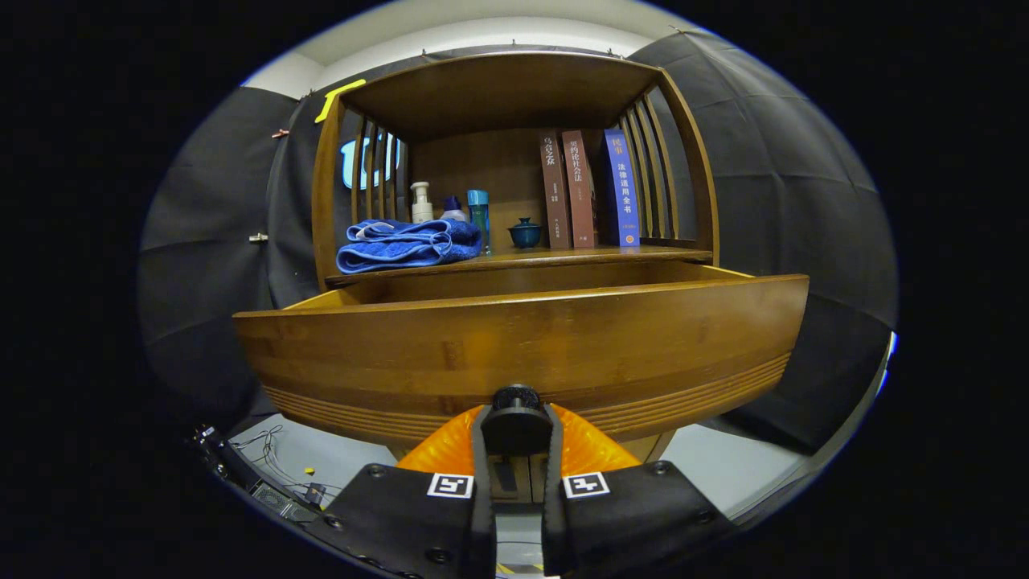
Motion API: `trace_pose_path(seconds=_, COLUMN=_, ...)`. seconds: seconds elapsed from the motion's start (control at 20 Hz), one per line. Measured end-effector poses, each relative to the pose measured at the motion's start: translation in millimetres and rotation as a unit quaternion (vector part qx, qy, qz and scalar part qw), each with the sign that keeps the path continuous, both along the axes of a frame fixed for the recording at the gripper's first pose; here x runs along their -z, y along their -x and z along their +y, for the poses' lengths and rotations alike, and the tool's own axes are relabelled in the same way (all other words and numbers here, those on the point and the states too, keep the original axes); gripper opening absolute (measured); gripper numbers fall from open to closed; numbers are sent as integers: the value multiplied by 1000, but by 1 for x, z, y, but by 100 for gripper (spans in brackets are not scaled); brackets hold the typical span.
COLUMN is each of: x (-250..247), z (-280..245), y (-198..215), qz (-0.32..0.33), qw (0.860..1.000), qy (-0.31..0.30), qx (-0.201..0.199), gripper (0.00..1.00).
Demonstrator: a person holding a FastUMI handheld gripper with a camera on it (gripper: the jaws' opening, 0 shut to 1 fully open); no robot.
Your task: Pull open the drawer, take out the items inside it, and place them on the countertop above the cabinet.
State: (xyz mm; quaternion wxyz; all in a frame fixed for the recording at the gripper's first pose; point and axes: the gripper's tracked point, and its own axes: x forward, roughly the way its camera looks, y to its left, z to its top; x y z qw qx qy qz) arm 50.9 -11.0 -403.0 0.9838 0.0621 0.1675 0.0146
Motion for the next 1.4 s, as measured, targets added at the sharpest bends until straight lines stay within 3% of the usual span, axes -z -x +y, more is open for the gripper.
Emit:
trace_pose_path(seconds=0.35, x=8, z=0, y=6, qz=-3, qw=1000, qy=14, qx=-3, gripper=27)
trace_pose_path(seconds=0.5, x=7, z=-2, y=9, qz=-3, qw=1000, qy=23, qx=-1, gripper=40)
trace_pose_path(seconds=0.75, x=24, z=-17, y=10, qz=32, qw=999, qy=38, qx=14, gripper=99)
trace_pose_path(seconds=1.1, x=-15, z=-23, y=28, qz=34, qw=999, qy=33, qx=2, gripper=100)
trace_pose_path(seconds=1.4, x=-102, z=-17, y=35, qz=41, qw=996, qy=39, qx=-69, gripper=99)
